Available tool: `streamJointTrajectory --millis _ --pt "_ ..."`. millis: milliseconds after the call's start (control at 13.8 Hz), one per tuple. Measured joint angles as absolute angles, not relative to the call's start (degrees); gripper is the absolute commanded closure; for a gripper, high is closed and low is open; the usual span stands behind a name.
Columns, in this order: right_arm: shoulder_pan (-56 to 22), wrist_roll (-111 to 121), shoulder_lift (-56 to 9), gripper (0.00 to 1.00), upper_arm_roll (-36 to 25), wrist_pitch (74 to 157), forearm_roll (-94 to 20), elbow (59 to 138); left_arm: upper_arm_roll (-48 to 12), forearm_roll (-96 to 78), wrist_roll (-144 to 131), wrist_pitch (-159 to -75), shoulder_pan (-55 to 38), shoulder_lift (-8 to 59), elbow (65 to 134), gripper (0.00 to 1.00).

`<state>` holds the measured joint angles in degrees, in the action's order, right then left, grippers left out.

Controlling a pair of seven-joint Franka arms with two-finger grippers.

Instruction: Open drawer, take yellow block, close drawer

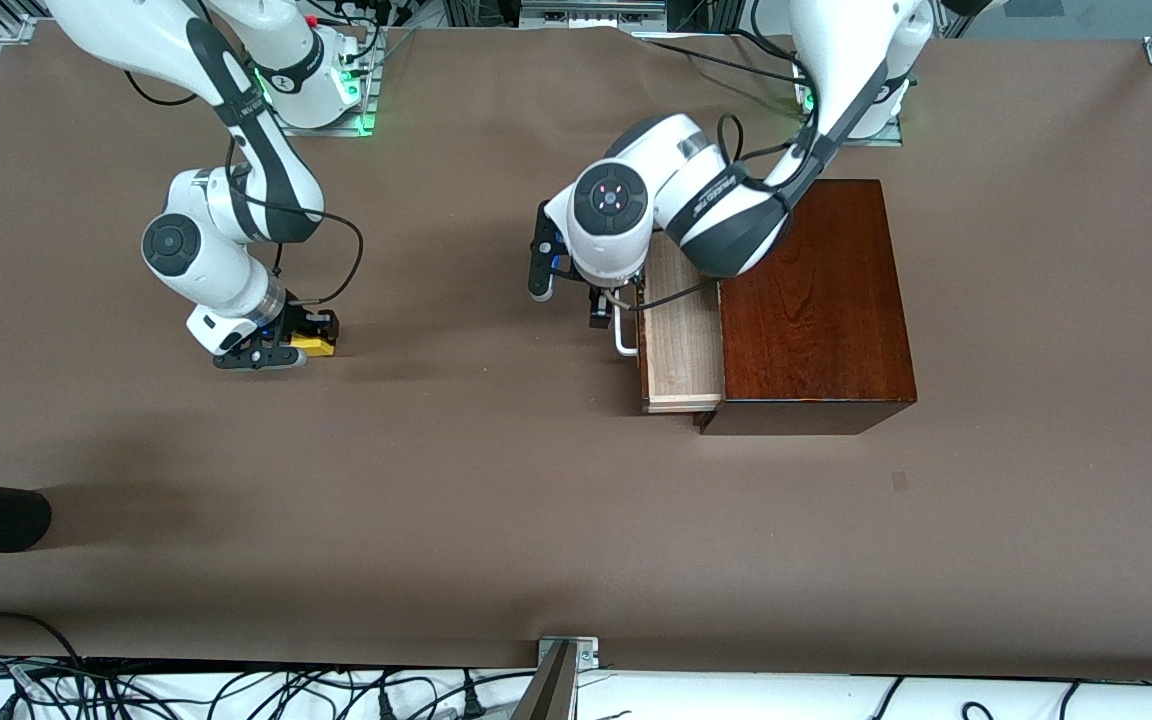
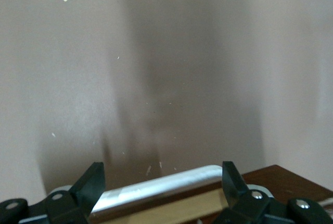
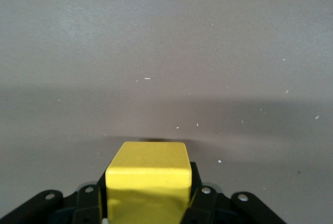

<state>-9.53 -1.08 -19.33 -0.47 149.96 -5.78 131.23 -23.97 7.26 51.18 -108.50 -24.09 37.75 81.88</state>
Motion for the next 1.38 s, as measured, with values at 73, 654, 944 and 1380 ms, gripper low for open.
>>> streamJointTrajectory --millis 73,654,944,1380 --pt "-9.45 -1.07 -20.12 1.0 -0.51 150.77 -5.5 131.22 -23.98 8.62 51.78 -110.41 -24.16 38.58 82.34 0.0" --pt "-7.46 2.47 -21.48 0.0 -0.6 154.26 -3.2 130.46 -23.84 10.04 51.97 -109.72 -24.29 40.29 83.35 0.0" --pt "-5.99 8.4 -15.78 0.0 -1.19 145.12 -3.02 125.76 -23.03 11.39 52.14 -102.09 -22.88 39.74 82.65 0.0" --pt "-5.35 8.21 -8.47 0.0 -1.33 118.86 -3.01 111.18 -22.47 12.16 52.63 -96.15 -19.9 37.91 82.65 0.0"
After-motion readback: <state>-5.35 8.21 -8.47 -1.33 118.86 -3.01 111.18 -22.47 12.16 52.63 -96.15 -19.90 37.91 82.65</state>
